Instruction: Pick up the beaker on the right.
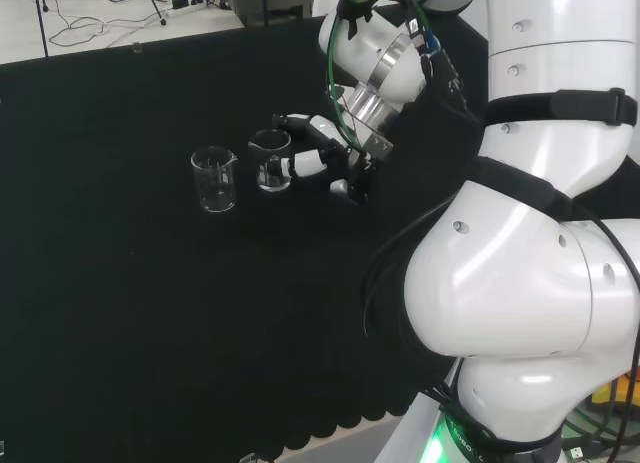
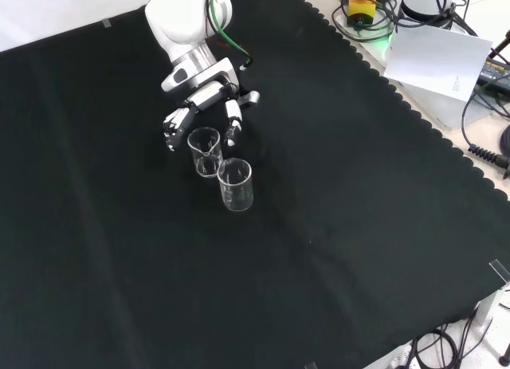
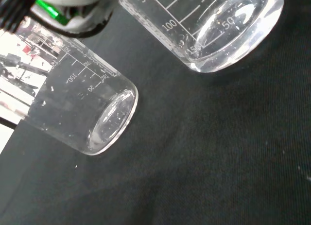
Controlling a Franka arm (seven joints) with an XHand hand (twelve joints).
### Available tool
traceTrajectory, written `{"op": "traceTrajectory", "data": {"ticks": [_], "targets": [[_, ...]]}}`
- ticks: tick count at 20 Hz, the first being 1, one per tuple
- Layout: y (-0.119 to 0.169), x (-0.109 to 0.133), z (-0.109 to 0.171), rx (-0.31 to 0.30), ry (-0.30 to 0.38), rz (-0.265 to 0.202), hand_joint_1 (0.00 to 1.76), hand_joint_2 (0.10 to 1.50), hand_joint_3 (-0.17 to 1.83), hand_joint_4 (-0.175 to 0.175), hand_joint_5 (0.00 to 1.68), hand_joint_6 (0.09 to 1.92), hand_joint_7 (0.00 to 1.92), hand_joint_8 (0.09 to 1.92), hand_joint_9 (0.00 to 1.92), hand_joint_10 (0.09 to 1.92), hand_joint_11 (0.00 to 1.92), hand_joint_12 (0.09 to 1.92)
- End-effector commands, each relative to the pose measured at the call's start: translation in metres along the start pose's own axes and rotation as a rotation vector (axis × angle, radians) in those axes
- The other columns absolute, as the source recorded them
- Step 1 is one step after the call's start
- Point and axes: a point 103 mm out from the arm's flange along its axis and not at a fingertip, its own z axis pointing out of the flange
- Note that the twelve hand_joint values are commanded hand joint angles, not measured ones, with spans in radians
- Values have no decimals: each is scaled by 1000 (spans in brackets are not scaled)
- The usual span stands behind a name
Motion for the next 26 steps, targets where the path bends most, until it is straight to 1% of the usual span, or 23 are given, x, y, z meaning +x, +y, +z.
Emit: {"op": "traceTrajectory", "data": {"ticks": [1,3,7,12,14,20,26], "targets": [[6,3,6,9,9,-6,786,538,550,-64,468,87,269,674,376,659,0,1348],[7,5,9,7,2,-9,788,539,547,-66,482,87,294,683,392,660,0,1360],[10,3,7,17,13,-9,814,548,548,-66,519,87,337,698,424,661,0,1378],[14,3,8,2,38,-15,858,552,556,-66,557,87,381,713,449,657,0,1392],[15,5,9,-5,44,-20,868,553,560,-66,561,87,385,714,454,655,0,1396],[17,8,14,-1,28,-23,873,550,568,-66,561,87,383,713,458,647,0,1399],[19,5,14,5,51,-25,876,548,573,-66,576,87,382,714,459,641,1,1400]]}}
